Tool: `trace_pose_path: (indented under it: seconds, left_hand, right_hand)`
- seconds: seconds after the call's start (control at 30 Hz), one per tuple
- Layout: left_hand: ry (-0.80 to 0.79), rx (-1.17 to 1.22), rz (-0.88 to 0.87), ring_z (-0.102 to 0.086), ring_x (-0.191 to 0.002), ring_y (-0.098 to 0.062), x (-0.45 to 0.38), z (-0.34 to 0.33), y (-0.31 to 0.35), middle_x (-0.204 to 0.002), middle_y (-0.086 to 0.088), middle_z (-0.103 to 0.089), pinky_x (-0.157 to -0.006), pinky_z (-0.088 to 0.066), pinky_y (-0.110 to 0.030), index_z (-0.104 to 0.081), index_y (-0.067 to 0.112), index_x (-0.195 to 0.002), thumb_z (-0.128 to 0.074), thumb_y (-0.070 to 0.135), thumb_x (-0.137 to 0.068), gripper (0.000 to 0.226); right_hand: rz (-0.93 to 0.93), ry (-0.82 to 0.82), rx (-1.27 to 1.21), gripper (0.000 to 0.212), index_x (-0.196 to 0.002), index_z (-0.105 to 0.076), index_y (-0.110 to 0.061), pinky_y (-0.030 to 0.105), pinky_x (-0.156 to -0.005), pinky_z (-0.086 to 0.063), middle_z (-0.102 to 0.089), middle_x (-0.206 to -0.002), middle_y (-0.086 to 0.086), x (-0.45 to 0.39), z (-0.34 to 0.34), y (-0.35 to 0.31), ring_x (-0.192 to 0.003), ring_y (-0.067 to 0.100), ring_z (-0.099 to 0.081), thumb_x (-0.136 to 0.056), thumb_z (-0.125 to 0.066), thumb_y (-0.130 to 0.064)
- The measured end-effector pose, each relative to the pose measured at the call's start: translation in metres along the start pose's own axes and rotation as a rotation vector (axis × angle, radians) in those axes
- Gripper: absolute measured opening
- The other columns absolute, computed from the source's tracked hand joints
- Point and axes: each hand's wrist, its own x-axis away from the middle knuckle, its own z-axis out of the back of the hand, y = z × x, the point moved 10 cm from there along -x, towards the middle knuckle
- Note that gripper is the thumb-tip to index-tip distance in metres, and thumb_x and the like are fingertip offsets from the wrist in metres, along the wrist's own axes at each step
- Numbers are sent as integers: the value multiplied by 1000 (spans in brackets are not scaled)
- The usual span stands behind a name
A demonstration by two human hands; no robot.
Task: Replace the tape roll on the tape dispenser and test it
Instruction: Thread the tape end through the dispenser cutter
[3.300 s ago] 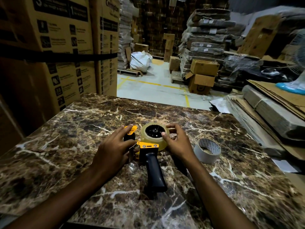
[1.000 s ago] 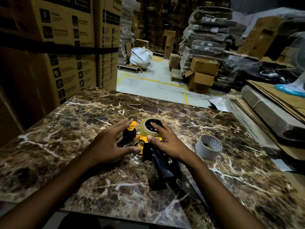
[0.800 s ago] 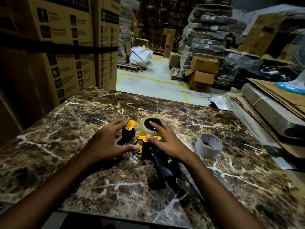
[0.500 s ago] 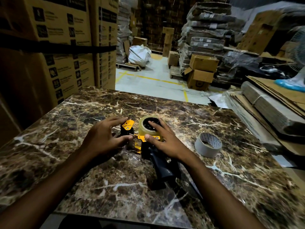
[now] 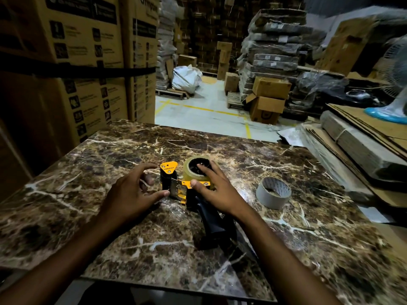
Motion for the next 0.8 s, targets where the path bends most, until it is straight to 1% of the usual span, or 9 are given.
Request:
trace_pose_path:
  seconds: [0.13,0.23,0.3,0.4,0.47,0.53,0.63,0.7,0.8]
  left_hand:
    - [-10,-28,33,-69,-63,-5,6,-6,-1,-72,9,-73,-63,-59,-38,-63,30,-87,-90,52,-73,38]
    - [-28,-45,44,-68,-59,1,4,-6,0,-69,13,-74,-60,-58,-32,-72,31,-77,-89,53,-73,28]
    - [-45,-83,29,-68,-62,1,3,-7,3,-69,15,-74,-62,-59,-32,-75,33,-75,-87,54,-74,24]
    - [-52,-116,12,-67,-65,-1,4,-9,4,-69,15,-73,-63,-57,-30,-76,32,-70,-85,52,-77,23]
    - [-45,-112,18,-67,-65,-3,5,-8,3,-69,15,-72,-63,-57,-31,-76,33,-70,-86,52,-77,22]
    - [-36,-109,21,-67,-65,-4,4,-8,3,-67,14,-71,-63,-58,-34,-77,34,-70,-85,52,-77,21]
    - [-31,-109,19,-67,-65,-5,5,-9,6,-67,14,-70,-63,-58,-36,-77,35,-69,-85,53,-78,21]
    - [-32,-110,17,-65,-63,-6,5,-9,7,-65,12,-69,-61,-54,-34,-77,33,-68,-85,53,-79,24]
    - [-30,-118,8,-63,-59,-7,4,-10,8,-60,9,-67,-56,-46,-30,-76,30,-66,-86,51,-78,26]
  right_hand:
    - [-12,7,-18,86,-156,-35,-45,54,-123,-24,-4,-173,-15,7,0,-3,-159,17,-10,-79,-50,-81]
    - [13,36,-28,82,-157,-35,-41,51,-123,-25,-10,-173,-10,19,2,-8,-157,18,-14,-84,-61,-68]
    - [6,134,-45,77,-152,-41,-41,50,-119,-32,-23,-169,-6,34,10,-12,-152,22,-26,-82,-65,-64]
    - [-80,304,54,57,-121,-46,-28,40,-92,-47,-46,-129,-1,54,26,-13,-119,23,-48,-79,-70,-58]
    - [-195,238,52,51,-103,-44,-23,34,-70,-42,-52,-104,-2,58,24,-7,-94,20,-53,-79,-71,-59]
    - [-270,96,-11,42,-83,-47,-21,31,-57,-34,-54,-79,-5,60,14,-4,-73,15,-53,-83,-72,-56]
    - [-431,-49,-469,33,-74,-53,-16,19,-49,-44,-59,-62,-1,66,-12,3,-51,11,-60,-91,-75,-35]
    - [-560,-213,-897,23,-88,-59,-7,26,-51,-56,-66,-66,11,71,-45,1,-52,22,-67,-95,-70,-26]
    - [-601,-367,-1220,15,-95,-60,-1,30,-54,-59,-68,-71,14,69,-68,-5,-58,23,-70,-100,-59,-15]
